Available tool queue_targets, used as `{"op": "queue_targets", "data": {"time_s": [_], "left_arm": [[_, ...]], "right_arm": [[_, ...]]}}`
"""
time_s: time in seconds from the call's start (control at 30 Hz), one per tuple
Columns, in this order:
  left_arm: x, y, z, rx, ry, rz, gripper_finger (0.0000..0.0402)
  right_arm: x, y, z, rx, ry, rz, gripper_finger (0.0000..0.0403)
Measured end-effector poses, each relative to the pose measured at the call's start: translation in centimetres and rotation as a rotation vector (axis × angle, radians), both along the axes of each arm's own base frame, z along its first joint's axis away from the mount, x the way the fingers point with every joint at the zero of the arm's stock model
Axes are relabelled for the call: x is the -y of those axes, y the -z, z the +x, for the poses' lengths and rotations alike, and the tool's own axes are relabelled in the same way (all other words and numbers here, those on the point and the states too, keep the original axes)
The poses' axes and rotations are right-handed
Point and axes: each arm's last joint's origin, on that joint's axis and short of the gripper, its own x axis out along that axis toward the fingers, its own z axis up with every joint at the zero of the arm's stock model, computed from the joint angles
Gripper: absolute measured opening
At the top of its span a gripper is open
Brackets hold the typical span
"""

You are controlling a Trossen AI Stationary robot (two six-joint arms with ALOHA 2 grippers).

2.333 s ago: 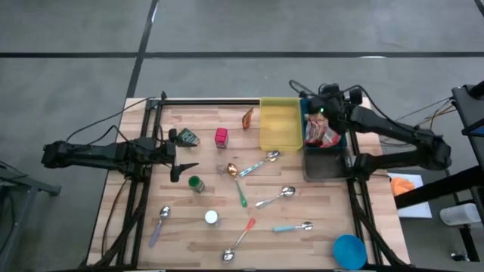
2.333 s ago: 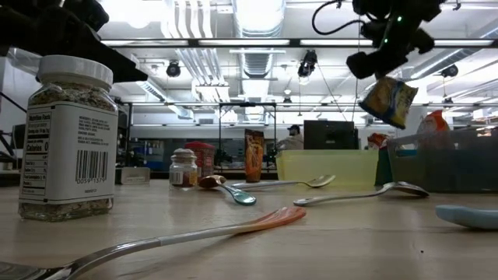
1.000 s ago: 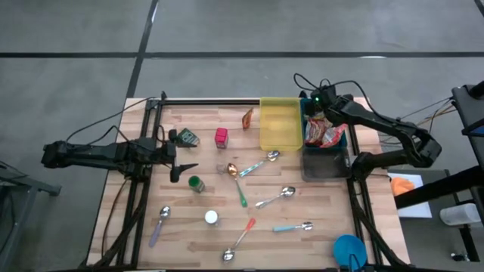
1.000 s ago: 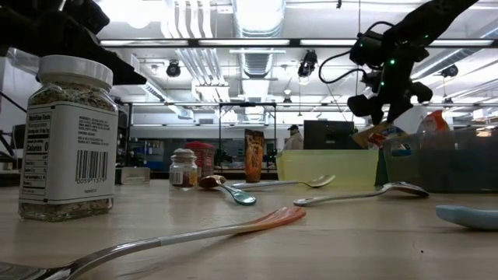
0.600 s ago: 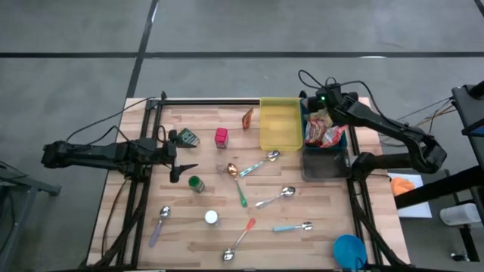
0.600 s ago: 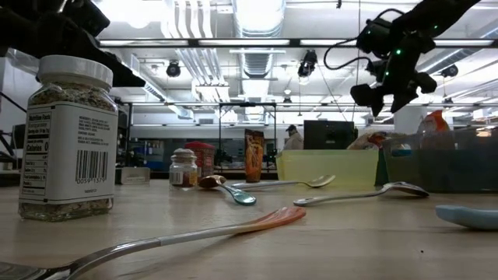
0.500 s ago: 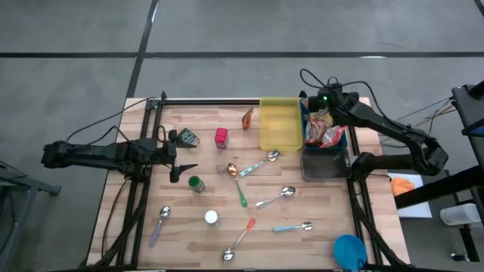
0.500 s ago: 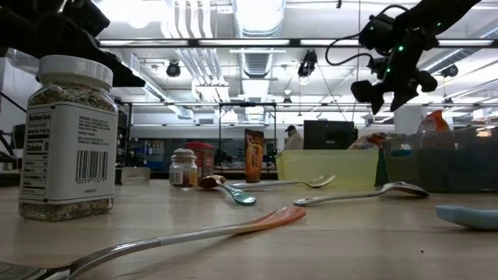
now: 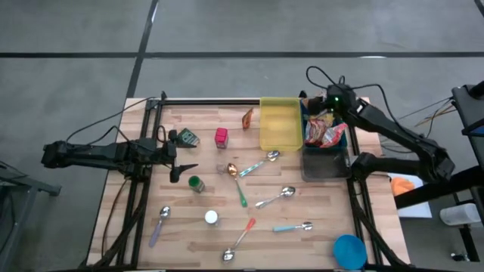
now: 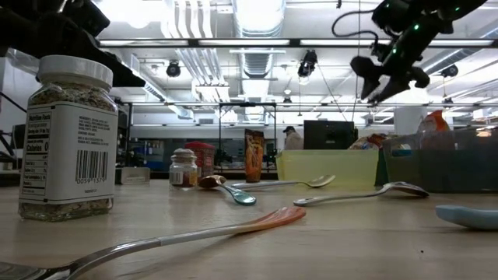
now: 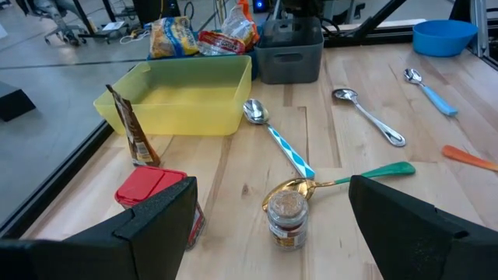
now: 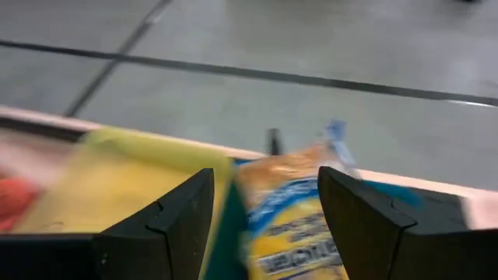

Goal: Pick & Place Food Item
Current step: Put the orange seasoning bag into the black bin

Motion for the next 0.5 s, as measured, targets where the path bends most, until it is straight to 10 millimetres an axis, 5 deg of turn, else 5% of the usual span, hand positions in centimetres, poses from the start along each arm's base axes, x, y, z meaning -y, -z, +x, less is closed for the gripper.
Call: {"op": "queue_targets", "data": {"time_s": [0.5], "left_arm": [[0.0, 0.0, 0.0, 0.000, 0.000, 0.000, 0.0340]], "right_arm": [[-6.4, -3.6, 3.1, 0.155, -0.536, -0.224, 0.0229]]}}
